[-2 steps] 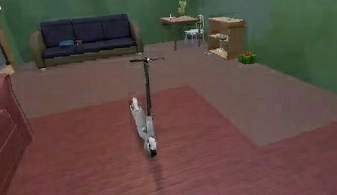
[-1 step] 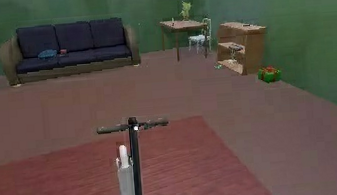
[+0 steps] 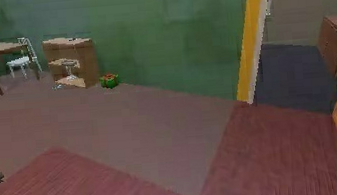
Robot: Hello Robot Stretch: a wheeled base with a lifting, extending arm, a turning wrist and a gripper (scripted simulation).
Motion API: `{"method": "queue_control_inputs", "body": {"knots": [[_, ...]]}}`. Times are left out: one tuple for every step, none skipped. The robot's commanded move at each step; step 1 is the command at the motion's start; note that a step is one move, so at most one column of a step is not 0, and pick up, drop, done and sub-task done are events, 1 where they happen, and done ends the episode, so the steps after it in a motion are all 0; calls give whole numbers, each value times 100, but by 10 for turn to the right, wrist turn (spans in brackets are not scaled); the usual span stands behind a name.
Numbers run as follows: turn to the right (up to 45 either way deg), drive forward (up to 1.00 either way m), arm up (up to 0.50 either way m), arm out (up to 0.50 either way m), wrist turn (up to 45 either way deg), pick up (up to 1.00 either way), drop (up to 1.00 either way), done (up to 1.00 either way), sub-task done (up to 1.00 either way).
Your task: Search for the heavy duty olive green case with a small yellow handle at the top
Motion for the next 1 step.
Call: {"method": "queue_control_inputs", "body": {"knots": [[270, 0, 0, 0, 0, 0, 0, 0, 0]]}}
